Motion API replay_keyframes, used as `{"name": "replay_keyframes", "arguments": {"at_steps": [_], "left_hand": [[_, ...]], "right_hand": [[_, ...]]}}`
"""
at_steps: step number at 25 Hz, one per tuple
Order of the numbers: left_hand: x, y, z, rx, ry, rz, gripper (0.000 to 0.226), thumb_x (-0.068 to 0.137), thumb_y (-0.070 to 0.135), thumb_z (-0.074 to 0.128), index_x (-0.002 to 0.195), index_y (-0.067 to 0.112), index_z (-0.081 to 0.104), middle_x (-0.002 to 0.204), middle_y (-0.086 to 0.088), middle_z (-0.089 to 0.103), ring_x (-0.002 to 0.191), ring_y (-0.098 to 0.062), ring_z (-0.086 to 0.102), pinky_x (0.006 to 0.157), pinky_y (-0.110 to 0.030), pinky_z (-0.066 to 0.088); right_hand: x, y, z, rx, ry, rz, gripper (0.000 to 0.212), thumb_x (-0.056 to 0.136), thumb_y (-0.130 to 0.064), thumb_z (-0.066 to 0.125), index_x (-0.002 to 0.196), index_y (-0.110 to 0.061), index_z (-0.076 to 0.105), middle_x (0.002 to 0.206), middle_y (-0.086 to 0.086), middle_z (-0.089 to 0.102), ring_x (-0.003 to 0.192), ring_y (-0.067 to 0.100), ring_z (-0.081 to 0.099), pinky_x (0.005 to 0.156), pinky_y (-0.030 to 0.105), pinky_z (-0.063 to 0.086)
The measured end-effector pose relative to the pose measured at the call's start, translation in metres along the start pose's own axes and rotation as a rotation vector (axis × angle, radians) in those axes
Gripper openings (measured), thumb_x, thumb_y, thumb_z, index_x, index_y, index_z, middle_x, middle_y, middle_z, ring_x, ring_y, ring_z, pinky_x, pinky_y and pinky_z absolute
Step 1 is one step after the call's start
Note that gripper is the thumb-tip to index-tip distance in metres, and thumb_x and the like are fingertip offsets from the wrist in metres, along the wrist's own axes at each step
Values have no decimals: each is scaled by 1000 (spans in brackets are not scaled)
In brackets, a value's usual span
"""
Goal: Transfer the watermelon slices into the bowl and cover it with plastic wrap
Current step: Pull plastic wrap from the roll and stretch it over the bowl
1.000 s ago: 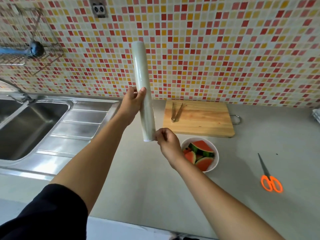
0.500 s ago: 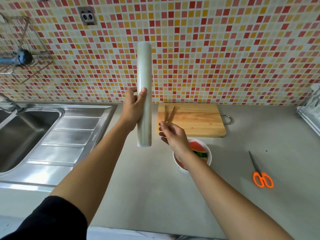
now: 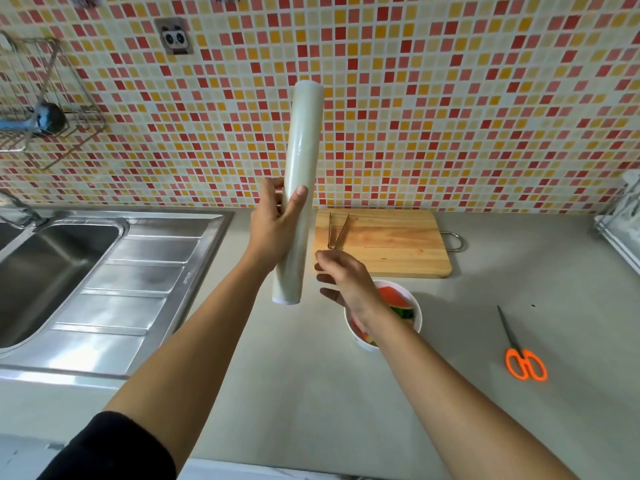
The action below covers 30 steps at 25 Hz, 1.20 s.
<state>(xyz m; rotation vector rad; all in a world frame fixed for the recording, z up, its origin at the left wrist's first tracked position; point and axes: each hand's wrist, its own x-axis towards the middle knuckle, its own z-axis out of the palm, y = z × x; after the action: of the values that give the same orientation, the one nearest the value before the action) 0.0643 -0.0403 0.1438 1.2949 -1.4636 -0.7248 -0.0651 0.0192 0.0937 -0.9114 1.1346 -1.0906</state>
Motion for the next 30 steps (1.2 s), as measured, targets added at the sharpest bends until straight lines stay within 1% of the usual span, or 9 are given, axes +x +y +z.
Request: {"name": "replay_keyframes", "arguments": {"at_steps": [3,6,10,13,16,18,24,27,30], "left_hand": [[-8,0,1,-58,-42,-39,34,90,54,45,109,26,44,91,3,60,79,-6,62,63,-24,52],[-17,1,7,-54,-33,-49,32,94,51,40,103,22,46,83,11,54,66,9,54,58,-17,45],[-27,-2,11,-88,-65,-59,26,95,50,39,98,24,45,86,9,55,75,-3,57,65,-29,51],[-34,-7,11,-13,-35,-57,27,94,51,41,102,25,44,88,13,56,74,2,59,60,-19,47],[-40,-12,12,58,-19,-78,31,92,52,42,109,26,42,96,10,58,80,-4,61,57,-15,43],[-45,-16,13,60,-32,-96,30,92,52,42,108,27,43,97,10,59,81,-4,61,57,-14,42],[-60,-24,14,82,-48,-138,29,91,55,42,106,31,44,89,19,58,74,1,60,51,-9,41],[-66,-29,17,64,-42,-156,30,90,55,43,108,31,43,89,17,58,76,-2,60,50,-9,41],[-74,-35,17,59,-72,-166,30,90,56,41,109,34,42,90,19,58,78,-3,61,54,-13,42]], "right_hand": [[7,-8,-7,99,174,-9,19,87,-43,57,91,-26,65,97,-4,67,93,12,63,73,25,51],[12,-21,-6,156,127,-68,19,84,-41,61,86,-24,69,89,-7,69,87,8,65,71,23,52],[15,-28,-3,159,55,-153,5,83,-25,68,81,-20,68,75,-9,68,76,6,63,70,19,49],[14,-26,-7,283,40,-128,9,84,-12,65,77,-17,66,66,-8,63,70,6,58,68,18,50],[12,-20,-5,333,33,-73,7,89,-21,59,89,-16,63,78,-3,63,77,9,60,70,21,52],[14,-22,-4,334,36,-35,23,91,-32,55,104,-14,62,87,-1,64,82,11,62,72,24,53],[21,-34,-7,416,26,-35,11,87,-7,59,79,-13,64,68,-1,62,66,9,57,62,17,53],[21,-28,-8,433,17,-5,7,91,-19,56,89,-14,61,72,-1,64,72,11,60,62,20,53],[26,-30,-10,364,50,2,22,90,-31,56,104,-14,62,82,-2,68,78,10,64,63,21,54]]}}
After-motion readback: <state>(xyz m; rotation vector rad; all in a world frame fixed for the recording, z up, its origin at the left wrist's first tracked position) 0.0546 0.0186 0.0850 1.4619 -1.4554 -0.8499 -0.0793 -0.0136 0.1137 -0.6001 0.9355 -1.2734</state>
